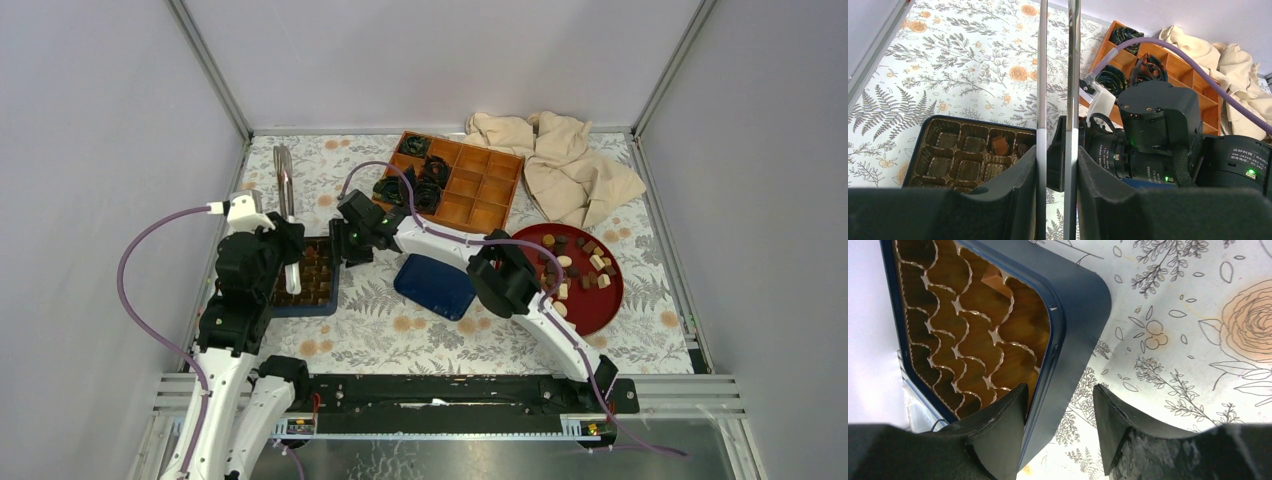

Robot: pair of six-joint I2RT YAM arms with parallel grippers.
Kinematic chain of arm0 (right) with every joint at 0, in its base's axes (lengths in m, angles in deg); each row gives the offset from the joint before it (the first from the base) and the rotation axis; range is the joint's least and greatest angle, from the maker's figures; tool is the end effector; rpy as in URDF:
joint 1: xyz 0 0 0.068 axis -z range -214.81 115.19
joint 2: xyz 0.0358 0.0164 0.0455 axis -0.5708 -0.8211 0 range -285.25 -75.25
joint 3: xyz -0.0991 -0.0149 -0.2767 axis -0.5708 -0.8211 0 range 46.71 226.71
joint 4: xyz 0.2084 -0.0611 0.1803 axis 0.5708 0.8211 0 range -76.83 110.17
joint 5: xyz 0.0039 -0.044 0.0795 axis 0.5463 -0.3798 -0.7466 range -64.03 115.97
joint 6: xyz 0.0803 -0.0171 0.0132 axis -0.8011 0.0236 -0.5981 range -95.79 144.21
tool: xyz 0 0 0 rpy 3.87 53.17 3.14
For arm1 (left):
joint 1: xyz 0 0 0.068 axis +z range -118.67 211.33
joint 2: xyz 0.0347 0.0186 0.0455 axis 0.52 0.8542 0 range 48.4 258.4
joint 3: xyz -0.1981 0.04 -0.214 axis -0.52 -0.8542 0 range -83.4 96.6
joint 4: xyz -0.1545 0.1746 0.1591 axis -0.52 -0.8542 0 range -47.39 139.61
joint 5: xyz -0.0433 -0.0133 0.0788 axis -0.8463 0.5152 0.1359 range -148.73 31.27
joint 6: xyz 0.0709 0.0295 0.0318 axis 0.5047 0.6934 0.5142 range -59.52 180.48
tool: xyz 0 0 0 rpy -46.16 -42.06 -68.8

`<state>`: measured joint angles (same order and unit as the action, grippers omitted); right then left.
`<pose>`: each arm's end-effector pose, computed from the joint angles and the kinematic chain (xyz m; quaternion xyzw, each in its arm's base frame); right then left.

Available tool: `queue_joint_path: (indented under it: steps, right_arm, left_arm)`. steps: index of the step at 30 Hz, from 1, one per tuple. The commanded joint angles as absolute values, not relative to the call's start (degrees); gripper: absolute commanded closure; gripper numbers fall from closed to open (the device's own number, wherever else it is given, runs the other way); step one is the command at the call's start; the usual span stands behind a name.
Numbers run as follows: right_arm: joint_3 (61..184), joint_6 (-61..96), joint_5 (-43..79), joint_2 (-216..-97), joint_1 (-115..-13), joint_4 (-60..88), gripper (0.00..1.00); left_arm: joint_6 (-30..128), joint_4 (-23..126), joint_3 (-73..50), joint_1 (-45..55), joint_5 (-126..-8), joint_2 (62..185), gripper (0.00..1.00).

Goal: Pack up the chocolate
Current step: Move the packing box to the center of the board.

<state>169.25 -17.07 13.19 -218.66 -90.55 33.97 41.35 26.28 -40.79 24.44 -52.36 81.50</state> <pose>0.3408 0.5289 0.1486 -0.1594 0.8938 0.3719 0.1934 0.1753 -0.0130 0.3382 -0.1178 0.7777 -0.0961 0.6100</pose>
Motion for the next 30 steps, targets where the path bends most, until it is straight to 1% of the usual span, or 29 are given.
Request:
queue_joint_path:
  steps: [1,11,21,24,27,30]
  right_arm:
    - [170.01,-15.50,18.92,-217.26,-90.53,36.66,0.43]
    - [156.53,-11.46,22.57,-206.80,-89.19,34.98,0.47]
    - [143.63,-6.02,22.17,-197.82,-85.26,32.75,0.46]
    - [140.79,-4.76,17.22,-195.19,-83.37,30.07,0.40]
    - [139.75,-2.03,7.84,-192.15,-81.63,26.52,0.30]
    - [139.26,4.07,-0.16,-188.25,-80.03,25.56,0.22]
  left_arm:
    - [41.06,31.95,-40.88,25.27,-52.81,80.98,0.65]
    - [41.06,32.10,-40.95,25.41,-53.80,81.01,0.65]
    - [41.06,32.82,-41.19,25.37,-57.67,81.65,0.65]
    - [41.06,33.12,-41.23,25.41,-59.90,82.25,0.65]
    - [41.14,33.34,-41.30,25.46,-61.87,82.92,0.65]
    - [40.99,33.97,-41.35,25.37,-65.18,83.66,0.65]
